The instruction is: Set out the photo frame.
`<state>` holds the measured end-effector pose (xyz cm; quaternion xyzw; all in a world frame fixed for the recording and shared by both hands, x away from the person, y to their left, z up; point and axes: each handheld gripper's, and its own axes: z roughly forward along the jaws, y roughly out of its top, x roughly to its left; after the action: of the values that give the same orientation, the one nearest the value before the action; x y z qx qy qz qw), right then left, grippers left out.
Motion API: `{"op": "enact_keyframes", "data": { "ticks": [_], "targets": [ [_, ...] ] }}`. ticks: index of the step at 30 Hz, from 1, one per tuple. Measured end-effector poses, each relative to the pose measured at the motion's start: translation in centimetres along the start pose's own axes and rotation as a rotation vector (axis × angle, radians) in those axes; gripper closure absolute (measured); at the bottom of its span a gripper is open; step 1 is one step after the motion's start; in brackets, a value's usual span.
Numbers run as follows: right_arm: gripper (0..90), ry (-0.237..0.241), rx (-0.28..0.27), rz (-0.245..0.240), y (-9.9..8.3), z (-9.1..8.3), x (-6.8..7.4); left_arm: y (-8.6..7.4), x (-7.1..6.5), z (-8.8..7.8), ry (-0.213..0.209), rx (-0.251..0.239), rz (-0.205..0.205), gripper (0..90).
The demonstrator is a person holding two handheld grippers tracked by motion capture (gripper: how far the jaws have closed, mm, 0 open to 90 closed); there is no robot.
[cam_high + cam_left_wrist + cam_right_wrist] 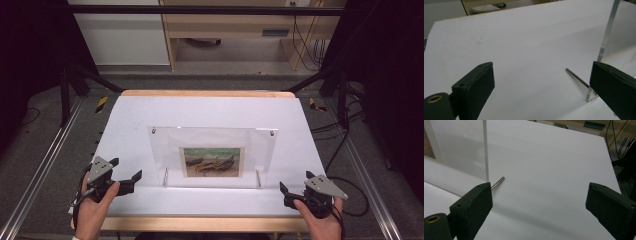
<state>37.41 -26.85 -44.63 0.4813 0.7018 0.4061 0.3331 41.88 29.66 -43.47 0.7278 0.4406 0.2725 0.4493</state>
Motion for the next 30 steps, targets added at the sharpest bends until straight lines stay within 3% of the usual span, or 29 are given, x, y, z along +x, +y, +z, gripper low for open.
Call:
{"op": "enact_keyframes", "data": {
  "ticks": [13,18,21,26,30],
  "targets": [
    [9.6,-0.046,0.065,0.023,0.0,2.9,-1.4,-0.3,2.4,2.8,0.054,0.079,-0.005,5.7],
    [11.8,-0.100,0.125,0.033,-0.2,4.6,-2.4,-0.5,3.8,4.6,0.073,0.127,-0.012,6.3],
    [12.5,-0.131,0.144,0.032,-0.1,5.2,-2.8,-0.4,4.1,4.8,0.089,0.119,-0.017,6.5],
    [14.8,-0.249,0.223,0.010,0.3,7.1,-3.5,-0.4,4.6,5.0,0.105,0.097,-0.032,6.5],
    [15.8,-0.243,0.205,0.042,0.6,7.6,-3.6,-0.5,4.8,5.0,0.103,0.095,-0.038,6.5]
  ]
}}
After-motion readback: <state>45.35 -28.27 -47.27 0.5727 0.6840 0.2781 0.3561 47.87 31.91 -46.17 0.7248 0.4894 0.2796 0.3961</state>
